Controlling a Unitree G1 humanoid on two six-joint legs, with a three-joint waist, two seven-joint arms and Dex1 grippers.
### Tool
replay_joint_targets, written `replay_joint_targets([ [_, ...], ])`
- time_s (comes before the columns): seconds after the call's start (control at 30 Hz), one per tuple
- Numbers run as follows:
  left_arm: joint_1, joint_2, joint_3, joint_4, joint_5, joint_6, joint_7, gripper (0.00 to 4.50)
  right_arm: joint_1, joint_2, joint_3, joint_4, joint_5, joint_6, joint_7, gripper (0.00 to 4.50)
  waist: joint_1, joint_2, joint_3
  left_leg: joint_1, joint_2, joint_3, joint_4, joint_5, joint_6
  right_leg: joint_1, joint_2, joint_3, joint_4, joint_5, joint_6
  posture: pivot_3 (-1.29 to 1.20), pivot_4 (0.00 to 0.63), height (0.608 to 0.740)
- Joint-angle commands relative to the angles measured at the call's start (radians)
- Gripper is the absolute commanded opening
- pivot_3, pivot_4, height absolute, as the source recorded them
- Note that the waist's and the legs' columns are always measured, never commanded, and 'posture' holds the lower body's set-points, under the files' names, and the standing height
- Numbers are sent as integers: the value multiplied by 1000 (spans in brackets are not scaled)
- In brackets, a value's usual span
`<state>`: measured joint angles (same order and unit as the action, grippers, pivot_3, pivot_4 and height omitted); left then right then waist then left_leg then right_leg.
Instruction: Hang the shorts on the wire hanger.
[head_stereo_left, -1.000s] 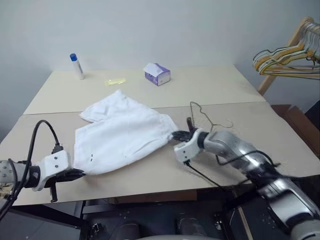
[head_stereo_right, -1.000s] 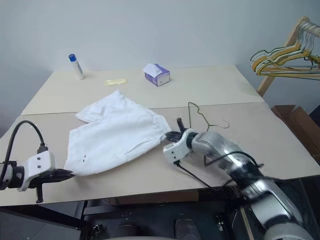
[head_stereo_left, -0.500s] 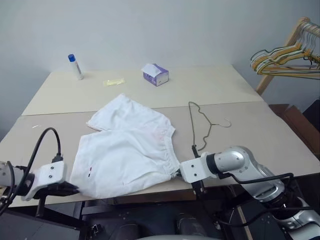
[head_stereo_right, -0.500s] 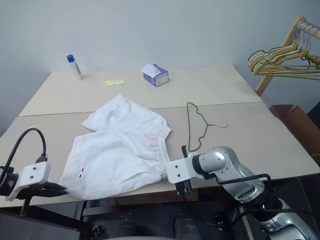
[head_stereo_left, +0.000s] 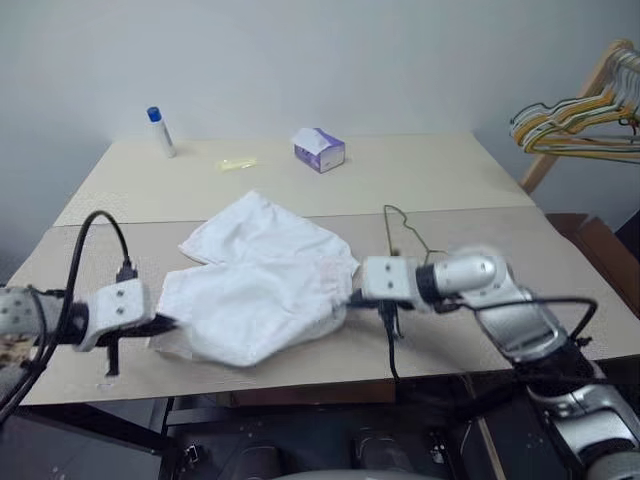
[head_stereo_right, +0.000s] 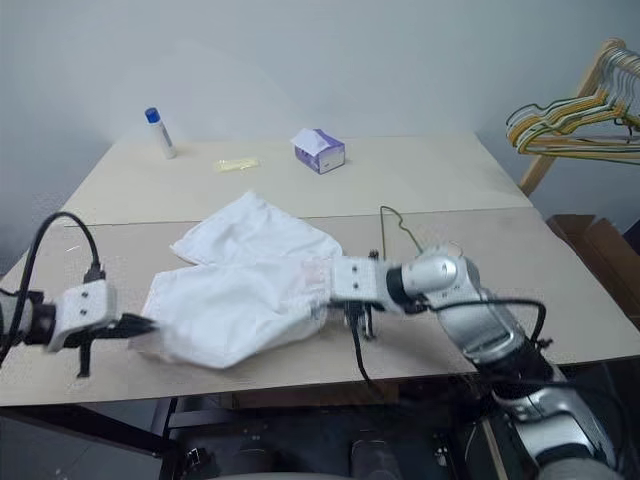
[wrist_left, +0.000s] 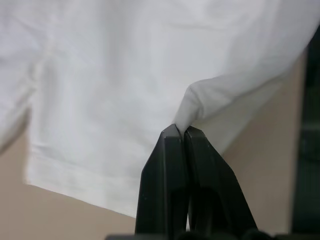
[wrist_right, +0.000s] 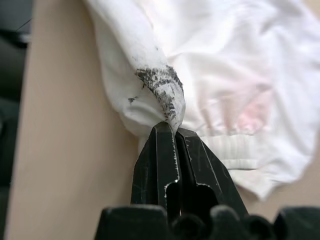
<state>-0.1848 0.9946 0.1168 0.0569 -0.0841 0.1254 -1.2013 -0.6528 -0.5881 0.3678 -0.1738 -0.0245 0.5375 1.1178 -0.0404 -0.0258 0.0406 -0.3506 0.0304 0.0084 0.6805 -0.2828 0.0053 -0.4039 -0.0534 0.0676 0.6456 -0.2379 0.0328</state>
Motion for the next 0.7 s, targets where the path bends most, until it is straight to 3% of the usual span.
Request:
replay_joint_targets([
  [0.03,-461,-179,-105,294,232,49,449,0,-301,176,-101,379,-93,37,-364,23,8,-3,2,0,0,-2,1,2,-3,1,1,-1,0,2,0,-27,0,740],
  [0.17,-895,-312,53,567,215,-65,975,0,-559,271,-251,706,-192,-274,-998,23,-7,-11,-3,-10,0,-9,-2,9,-17,-9,0,-5,2,9,-2,-46,0,740],
  [0.23,-966,-309,94,596,187,-145,1042,0,-594,266,-276,749,-212,-400,-1129,23,-26,-13,-6,-36,-3,-9,-3,19,-35,-38,-6,-4,4,10,0,-52,0,740],
  [0.33,-971,-297,164,547,104,-299,1033,0,-557,239,-272,701,-263,-566,-1232,23,-66,-7,-17,-38,-13,-5,-8,16,-34,-52,-17,-3,20,10,1,-60,0,740],
  [0.4,-920,-287,199,473,28,-351,959,0,-506,227,-261,646,-283,-610,-1239,23,-93,-7,-17,-35,-19,-5,-14,12,-27,-53,-26,-3,16,9,2,-64,0,740],
  [0.53,-648,-217,190,279,-68,-295,724,0,-325,200,-179,531,-276,-629,-1030,23,-149,-7,-17,-41,-25,-6,-3,9,-21,-50,-30,-1,10,13,11,-59,0,740],
  [0.63,-421,-160,180,187,-108,-274,579,0,-196,155,-86,464,-317,-647,-886,23,-171,-7,-17,-35,-26,-8,1,3,-7,-32,-31,-1,-5,12,22,-56,0,740],
  [0.7,-258,-115,173,113,-137,-257,463,0,-121,104,-13,417,-348,-686,-763,23,-173,-6,-16,-31,-27,-8,2,4,-3,-29,-32,-1,-4,14,23,-52,0,740],
])
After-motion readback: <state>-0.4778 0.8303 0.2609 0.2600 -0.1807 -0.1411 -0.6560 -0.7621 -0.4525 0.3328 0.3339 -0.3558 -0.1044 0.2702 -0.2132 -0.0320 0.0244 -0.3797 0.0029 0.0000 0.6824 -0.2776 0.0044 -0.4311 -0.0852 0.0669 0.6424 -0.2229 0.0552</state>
